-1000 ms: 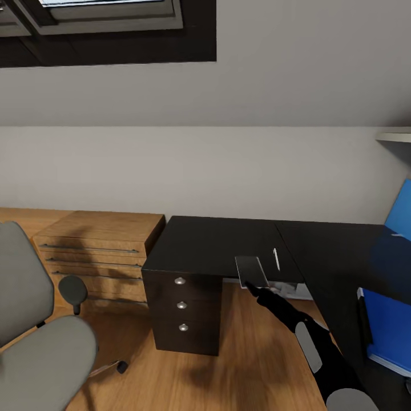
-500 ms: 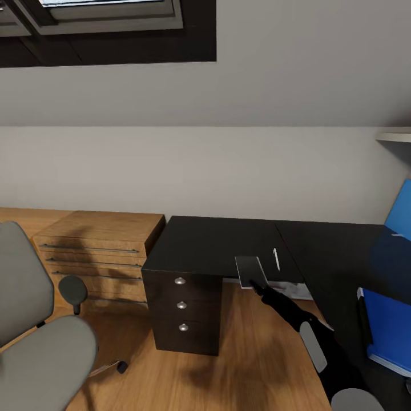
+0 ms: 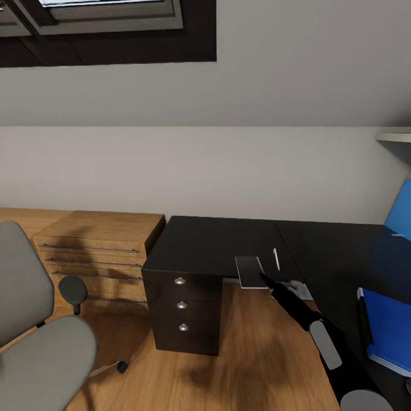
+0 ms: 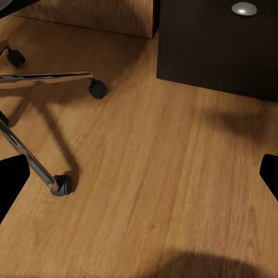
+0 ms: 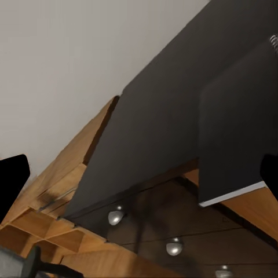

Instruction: In the bedroom, organize the workspace by keeping the computer under the desk, ensuring the monitor is on the desk, placing the keyboard on the desk next to the monitor, placing the mouse on the desk next to the keyboard, moving the folder from the swivel chair onto the desk next to the mouse, stacking the notebook on top of the folder with the pen on top of the notebook, and positioning the swivel chair next to the desk.

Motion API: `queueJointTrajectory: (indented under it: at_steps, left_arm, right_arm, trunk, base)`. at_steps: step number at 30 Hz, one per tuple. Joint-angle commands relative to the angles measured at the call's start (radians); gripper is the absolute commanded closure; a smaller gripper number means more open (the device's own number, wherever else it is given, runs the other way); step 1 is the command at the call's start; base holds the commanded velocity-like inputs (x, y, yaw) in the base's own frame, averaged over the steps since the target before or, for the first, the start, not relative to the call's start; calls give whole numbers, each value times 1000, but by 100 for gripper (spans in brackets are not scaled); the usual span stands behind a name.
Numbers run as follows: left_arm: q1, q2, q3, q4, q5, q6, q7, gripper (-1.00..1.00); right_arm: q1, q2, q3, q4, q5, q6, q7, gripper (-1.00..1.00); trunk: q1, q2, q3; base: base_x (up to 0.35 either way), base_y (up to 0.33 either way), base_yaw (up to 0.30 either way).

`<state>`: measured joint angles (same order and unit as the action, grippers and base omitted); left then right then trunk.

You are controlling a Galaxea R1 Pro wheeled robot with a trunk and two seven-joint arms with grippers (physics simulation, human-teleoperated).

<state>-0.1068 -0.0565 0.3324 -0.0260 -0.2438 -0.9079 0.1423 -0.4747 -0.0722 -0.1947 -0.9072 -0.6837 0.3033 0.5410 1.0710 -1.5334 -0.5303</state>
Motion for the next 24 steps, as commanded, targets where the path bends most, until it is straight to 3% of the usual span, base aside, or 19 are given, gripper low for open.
queueJointTrajectory:
  at_steps: [1, 24]
  left_arm:
    - [-1, 0, 2, 0, -11, -2, 10, -100]
    - [-1, -3, 2, 0, -11, -2, 9, -100]
  right_arm:
    - [2, -1, -2, 0, -16, 12, 2, -100]
    - [25, 1, -3, 89, -54, 28, 23, -100]
  trunk:
    - [0, -1, -1]
    - [0, -1, -1]
  base:
    - [0, 0, 0]
    - [0, 0, 0]
